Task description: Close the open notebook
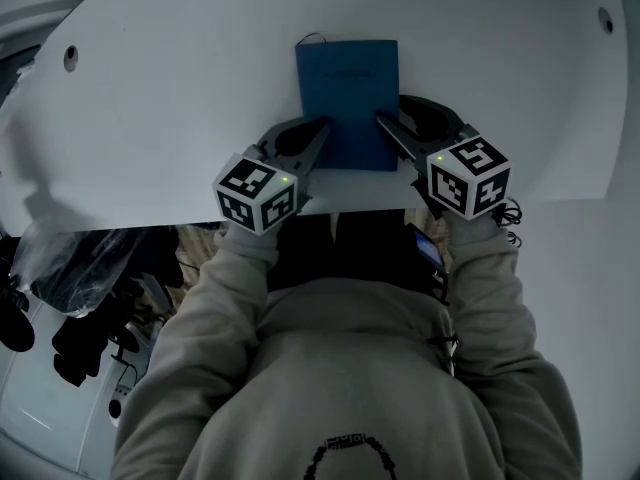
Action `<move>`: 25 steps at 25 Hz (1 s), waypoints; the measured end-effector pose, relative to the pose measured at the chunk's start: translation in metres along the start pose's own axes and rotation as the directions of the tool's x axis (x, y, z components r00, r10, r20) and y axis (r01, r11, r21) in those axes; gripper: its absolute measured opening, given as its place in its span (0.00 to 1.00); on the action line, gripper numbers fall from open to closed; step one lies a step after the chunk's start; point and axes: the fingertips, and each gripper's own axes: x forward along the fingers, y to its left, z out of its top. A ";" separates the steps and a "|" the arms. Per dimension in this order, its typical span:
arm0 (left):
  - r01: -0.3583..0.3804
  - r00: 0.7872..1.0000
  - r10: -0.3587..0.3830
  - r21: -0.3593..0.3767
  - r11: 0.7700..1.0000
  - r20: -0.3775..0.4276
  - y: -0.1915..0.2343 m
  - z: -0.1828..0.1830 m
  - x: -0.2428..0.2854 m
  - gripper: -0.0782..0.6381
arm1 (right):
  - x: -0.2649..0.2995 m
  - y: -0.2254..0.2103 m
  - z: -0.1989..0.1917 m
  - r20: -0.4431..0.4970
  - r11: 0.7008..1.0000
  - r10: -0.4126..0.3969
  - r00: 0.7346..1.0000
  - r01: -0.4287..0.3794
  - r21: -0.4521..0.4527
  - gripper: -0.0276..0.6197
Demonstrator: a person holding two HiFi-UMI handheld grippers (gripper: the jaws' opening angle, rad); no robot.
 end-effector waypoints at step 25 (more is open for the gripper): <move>-0.057 0.992 0.071 -0.137 0.989 0.100 0.039 -0.019 -0.075 0.10 | -0.005 0.128 0.064 0.147 0.948 0.313 0.938 -0.299 -0.110 0.31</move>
